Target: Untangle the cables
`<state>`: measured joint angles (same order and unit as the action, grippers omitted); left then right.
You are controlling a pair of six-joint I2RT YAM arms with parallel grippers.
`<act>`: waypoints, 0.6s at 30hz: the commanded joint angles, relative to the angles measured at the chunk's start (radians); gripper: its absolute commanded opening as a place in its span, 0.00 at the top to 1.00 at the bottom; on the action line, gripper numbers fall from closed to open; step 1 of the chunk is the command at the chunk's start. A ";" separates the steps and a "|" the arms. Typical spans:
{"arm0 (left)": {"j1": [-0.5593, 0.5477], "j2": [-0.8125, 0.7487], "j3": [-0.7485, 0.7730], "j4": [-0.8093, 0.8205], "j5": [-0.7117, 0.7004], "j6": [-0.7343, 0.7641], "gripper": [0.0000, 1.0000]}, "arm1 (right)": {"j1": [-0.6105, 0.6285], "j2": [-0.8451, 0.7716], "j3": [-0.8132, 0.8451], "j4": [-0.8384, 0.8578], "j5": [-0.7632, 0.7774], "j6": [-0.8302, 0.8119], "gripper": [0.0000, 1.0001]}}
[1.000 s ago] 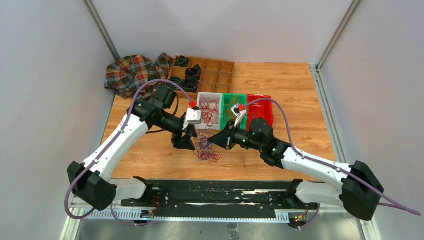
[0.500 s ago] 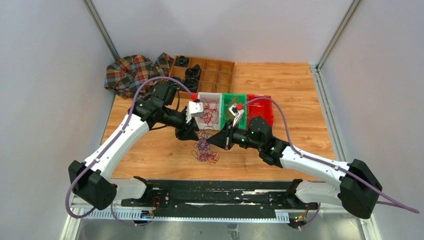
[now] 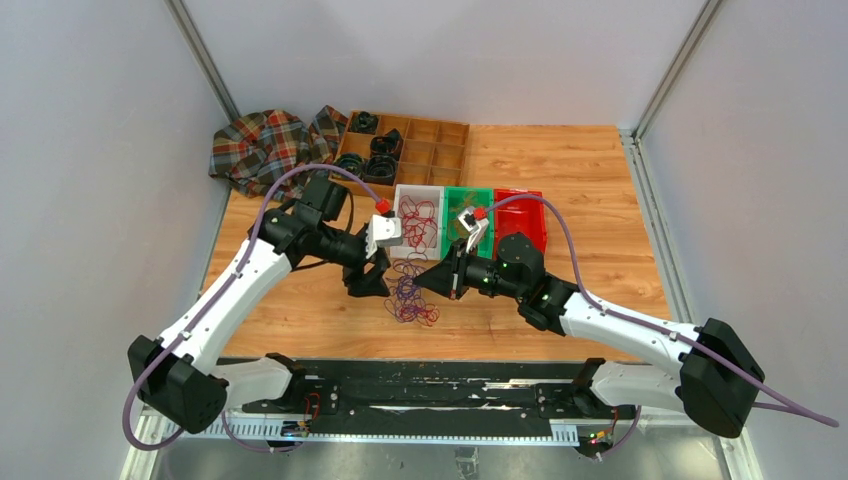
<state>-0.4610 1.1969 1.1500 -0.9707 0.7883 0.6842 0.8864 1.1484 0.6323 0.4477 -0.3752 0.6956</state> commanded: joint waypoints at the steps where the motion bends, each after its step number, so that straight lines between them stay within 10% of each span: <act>1: 0.002 -0.016 0.022 -0.037 0.002 0.048 0.33 | -0.005 -0.016 0.024 0.024 0.000 -0.001 0.99; 10: 0.002 0.039 0.027 0.072 -0.001 -0.019 0.46 | -0.003 -0.006 0.026 0.049 -0.022 0.018 0.99; 18: 0.002 0.024 0.038 0.091 -0.030 -0.059 0.80 | -0.004 -0.006 0.021 0.045 -0.014 0.018 0.99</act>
<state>-0.4610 1.2354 1.1576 -0.9123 0.7773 0.6472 0.8864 1.1484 0.6323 0.4530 -0.3767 0.7090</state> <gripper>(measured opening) 0.270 0.022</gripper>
